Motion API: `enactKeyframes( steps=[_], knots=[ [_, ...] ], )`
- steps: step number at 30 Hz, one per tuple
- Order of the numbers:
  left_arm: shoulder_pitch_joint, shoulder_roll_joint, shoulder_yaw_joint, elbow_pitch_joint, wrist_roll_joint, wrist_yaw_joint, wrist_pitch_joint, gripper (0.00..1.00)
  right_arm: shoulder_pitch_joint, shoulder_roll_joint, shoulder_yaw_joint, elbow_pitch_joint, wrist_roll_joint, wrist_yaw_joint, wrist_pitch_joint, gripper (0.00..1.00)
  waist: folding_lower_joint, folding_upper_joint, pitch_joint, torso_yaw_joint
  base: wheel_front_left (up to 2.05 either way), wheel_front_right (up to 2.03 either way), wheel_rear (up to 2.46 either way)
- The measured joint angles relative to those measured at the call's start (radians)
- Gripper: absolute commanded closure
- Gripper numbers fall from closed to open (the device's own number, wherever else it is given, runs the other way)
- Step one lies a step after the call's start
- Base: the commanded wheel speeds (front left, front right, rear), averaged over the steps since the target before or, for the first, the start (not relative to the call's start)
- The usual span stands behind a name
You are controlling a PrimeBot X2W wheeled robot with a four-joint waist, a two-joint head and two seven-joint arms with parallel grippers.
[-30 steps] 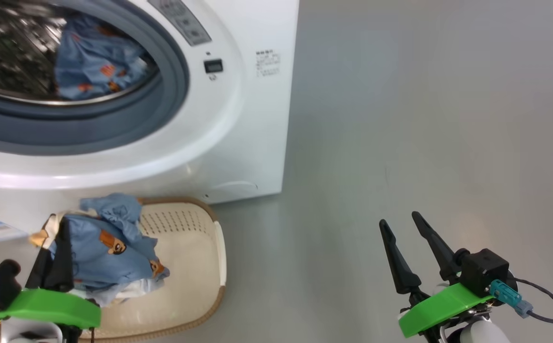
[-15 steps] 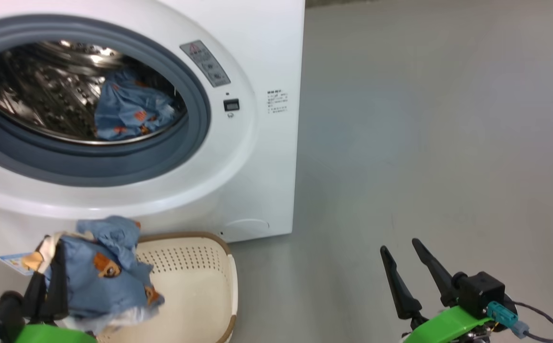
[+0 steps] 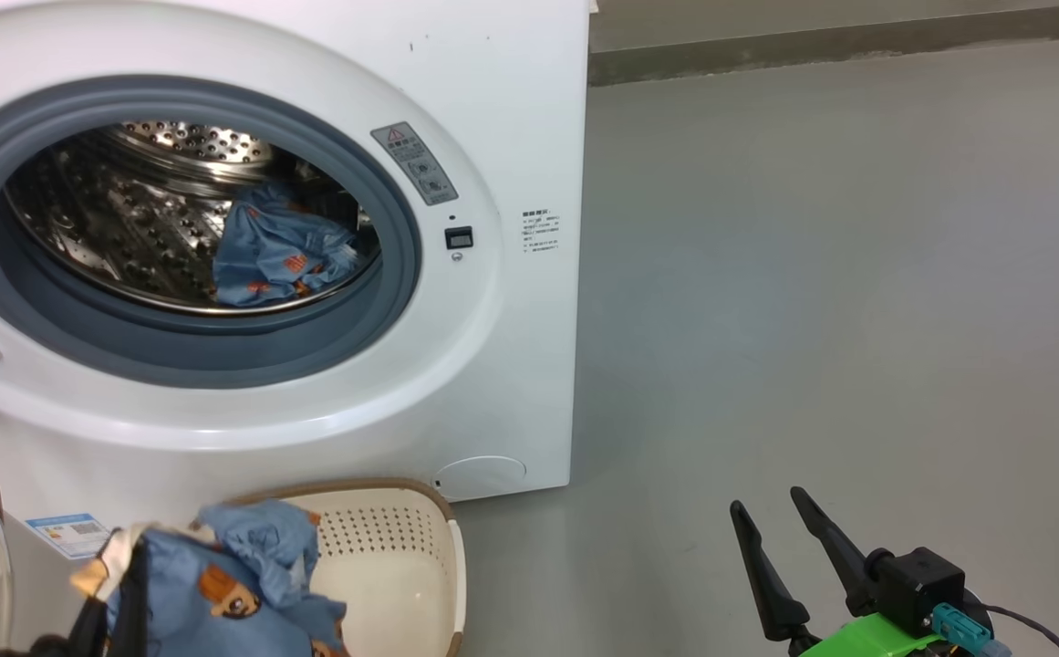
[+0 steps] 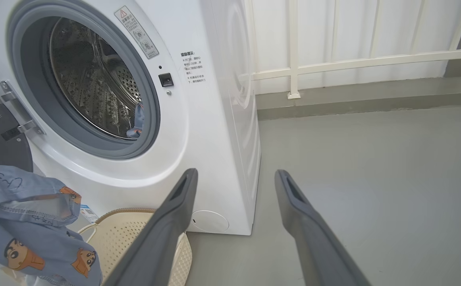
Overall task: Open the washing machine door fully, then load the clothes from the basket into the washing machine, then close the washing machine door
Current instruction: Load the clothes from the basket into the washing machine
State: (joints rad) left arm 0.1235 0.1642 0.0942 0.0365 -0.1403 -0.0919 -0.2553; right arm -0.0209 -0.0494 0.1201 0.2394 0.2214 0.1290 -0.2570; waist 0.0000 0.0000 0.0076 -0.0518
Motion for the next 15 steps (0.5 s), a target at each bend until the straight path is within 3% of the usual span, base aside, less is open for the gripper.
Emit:
enactKeyframes(
  steps=[15],
  knots=[
    [0.021, -0.031, 0.014, -0.004, 0.000, 0.000, 0.000, 1.00, 0.000, 0.000, 0.002, -0.002, 0.000, 0.000, 0.000, 0.00, 0.0001, 0.0000, 0.014, 0.006, 0.00, 0.00, 0.00]
  ],
)
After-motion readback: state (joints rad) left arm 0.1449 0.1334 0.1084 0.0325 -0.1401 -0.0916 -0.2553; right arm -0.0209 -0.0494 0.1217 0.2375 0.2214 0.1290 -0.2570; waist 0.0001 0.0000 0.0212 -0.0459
